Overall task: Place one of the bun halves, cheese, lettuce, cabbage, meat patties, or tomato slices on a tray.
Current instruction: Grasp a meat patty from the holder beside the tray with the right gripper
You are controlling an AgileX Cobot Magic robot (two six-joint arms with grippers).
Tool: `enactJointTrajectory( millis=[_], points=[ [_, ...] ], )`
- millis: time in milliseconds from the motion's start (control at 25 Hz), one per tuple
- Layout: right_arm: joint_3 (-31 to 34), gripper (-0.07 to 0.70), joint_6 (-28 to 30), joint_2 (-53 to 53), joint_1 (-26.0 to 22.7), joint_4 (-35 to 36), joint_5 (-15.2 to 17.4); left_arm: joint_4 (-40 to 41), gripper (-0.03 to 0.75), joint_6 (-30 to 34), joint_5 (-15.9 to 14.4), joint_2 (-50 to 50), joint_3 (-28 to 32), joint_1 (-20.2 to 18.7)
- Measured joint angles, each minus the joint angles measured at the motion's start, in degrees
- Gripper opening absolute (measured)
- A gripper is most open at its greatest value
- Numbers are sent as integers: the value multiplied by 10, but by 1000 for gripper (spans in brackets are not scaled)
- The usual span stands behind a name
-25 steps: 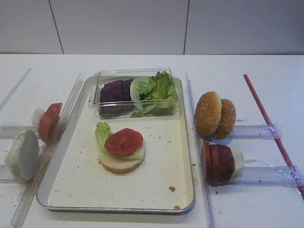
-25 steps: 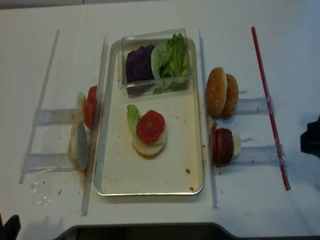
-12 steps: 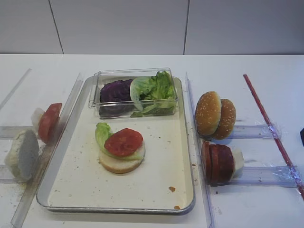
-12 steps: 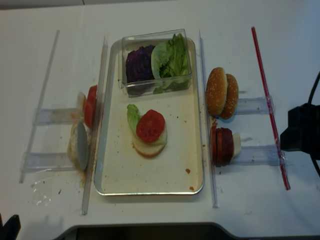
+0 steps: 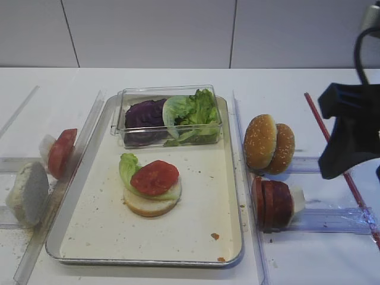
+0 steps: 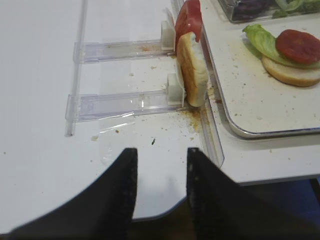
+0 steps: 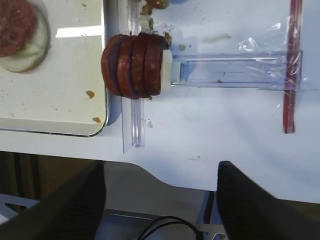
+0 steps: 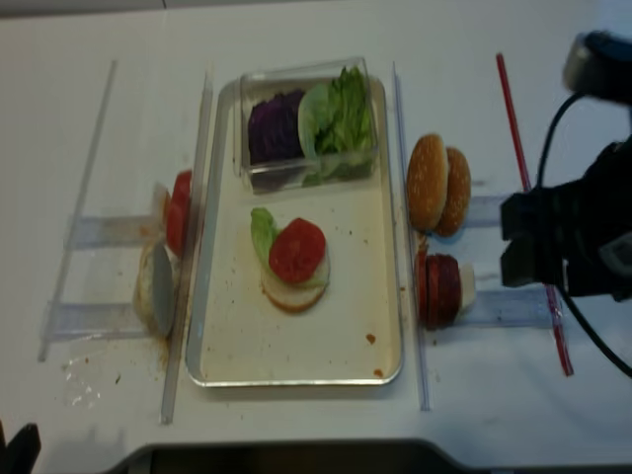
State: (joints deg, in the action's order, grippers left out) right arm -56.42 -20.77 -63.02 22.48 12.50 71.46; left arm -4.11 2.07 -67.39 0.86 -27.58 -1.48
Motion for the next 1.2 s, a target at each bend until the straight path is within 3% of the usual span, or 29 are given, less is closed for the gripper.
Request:
enactJointTrajectory(
  millis=[400, 720, 1200],
  points=[
    [-68, 494, -90, -132, 117, -44, -5, 0, 235, 0, 0, 0, 0, 0],
    [-105, 495, -111, -210, 153, -44, -23, 0, 235, 0, 0, 0, 0, 0],
    [-116, 494, -112, -278, 154, -51, -68, 0, 235, 0, 0, 0, 0, 0]
  ],
)
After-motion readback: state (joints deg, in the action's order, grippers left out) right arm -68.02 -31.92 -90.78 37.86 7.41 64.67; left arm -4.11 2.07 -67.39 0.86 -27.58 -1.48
